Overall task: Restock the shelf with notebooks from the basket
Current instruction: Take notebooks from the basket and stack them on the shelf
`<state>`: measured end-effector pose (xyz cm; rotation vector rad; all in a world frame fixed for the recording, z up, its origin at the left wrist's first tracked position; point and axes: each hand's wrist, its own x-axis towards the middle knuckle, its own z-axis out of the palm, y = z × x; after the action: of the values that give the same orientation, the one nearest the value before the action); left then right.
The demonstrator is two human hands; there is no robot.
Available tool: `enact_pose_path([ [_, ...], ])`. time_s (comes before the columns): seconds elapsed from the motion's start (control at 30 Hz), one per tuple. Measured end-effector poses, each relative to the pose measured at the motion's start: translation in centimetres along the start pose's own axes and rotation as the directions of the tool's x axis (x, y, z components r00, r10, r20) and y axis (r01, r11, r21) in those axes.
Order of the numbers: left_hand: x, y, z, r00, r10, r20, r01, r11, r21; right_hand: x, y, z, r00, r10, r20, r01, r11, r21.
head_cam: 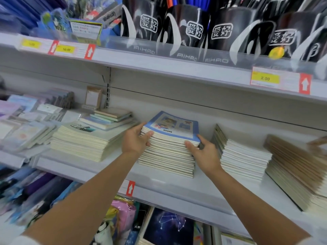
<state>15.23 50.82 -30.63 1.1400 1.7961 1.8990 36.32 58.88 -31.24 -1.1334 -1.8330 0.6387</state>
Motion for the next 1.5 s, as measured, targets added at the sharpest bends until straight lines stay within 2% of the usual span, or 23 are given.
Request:
enact_pose_path([
  [0.1,-0.3,0.1,-0.1,0.999,-0.036,0.039,0.039,0.996,-0.085,-0.6,-0.6,0.5,0.999,-0.001,-0.034,-0.001,0.996,-0.084],
  [0.23,-1.6,1.0,-1.9,0.989,-0.094,0.118,0.114,0.976,-0.183,-2.1,-2.0,0.4,0.966,-0.092,-0.241,0.037,0.974,-0.223],
  [0.3,-2.5,1.6,-3.6,0.991,-0.102,0.086,0.113,0.984,-0.134,-2.8,-2.6,0.7,0.938,-0.187,-0.293,0.107,0.958,-0.267],
  [0.37,-3.6,1.4,-5.7,0.997,-0.067,0.034,0.066,0.998,0.016,-3.7,-3.5,1.4,0.908,-0.303,-0.291,0.217,0.931,-0.293],
  [0.47,-5.8,0.7,-9.0,0.998,-0.06,-0.035,0.064,0.99,0.123,-6.3,-5.9,3.6,0.886,-0.418,-0.2,0.364,0.895,-0.256],
  [0.53,-7.6,-0.1,-11.3,0.994,-0.1,-0.049,0.106,0.982,0.155,-8.7,-7.4,5.4,0.893,-0.435,-0.112,0.416,0.895,-0.16],
  [0.67,-11.7,-3.0,-16.7,0.977,-0.211,-0.036,0.212,0.938,0.273,-14.2,-9.3,9.9,0.901,-0.418,0.113,0.421,0.907,-0.006],
  [0.77,-15.7,-6.1,-21.5,0.936,-0.347,-0.061,0.349,0.891,0.29,-19.0,-9.9,13.7,0.87,-0.35,0.347,0.341,0.936,0.088],
  [0.87,-19.4,-8.6,-26.0,0.866,-0.492,-0.09,0.498,0.832,0.245,-23.3,-10.1,17.4,0.781,-0.294,0.551,0.296,0.951,0.087],
  [1.0,-23.5,-12.5,-31.1,0.775,-0.605,-0.181,0.631,0.755,0.18,-28.1,-10.6,22.2,0.673,-0.216,0.707,0.255,0.966,0.051],
  [1.07,-25.6,-14.6,-32.9,0.717,-0.659,-0.226,0.694,0.704,0.15,-30.4,-10.6,24.6,0.594,-0.146,0.791,0.176,0.983,0.05],
  [1.13,-27.5,-16.6,-34.4,0.652,-0.712,-0.261,0.753,0.65,0.107,-32.6,-10.1,26.6,0.504,-0.109,0.857,0.165,0.986,0.028],
  [1.27,-31.4,-20.2,-36.9,0.515,-0.798,-0.312,0.845,0.535,0.027,-36.4,-7.6,29.9,0.319,-0.046,0.947,0.243,0.969,-0.034],
  [1.4,-35.2,-24.4,-39.1,0.348,-0.872,-0.343,0.912,0.4,-0.091,-38.7,-4.7,33.0,0.092,0.115,0.989,0.361,0.922,-0.141],
  [1.43,-36.2,-25.5,-39.6,0.298,-0.886,-0.356,0.924,0.362,-0.127,-39.1,-4.0,33.8,0.062,0.152,0.986,0.346,0.924,-0.164],
  [1.5,-38.5,-27.5,-40.5,0.204,-0.9,-0.385,0.94,0.29,-0.181,-39.8,-2.5,35.1,0.059,0.2,0.978,0.299,0.931,-0.208],
])
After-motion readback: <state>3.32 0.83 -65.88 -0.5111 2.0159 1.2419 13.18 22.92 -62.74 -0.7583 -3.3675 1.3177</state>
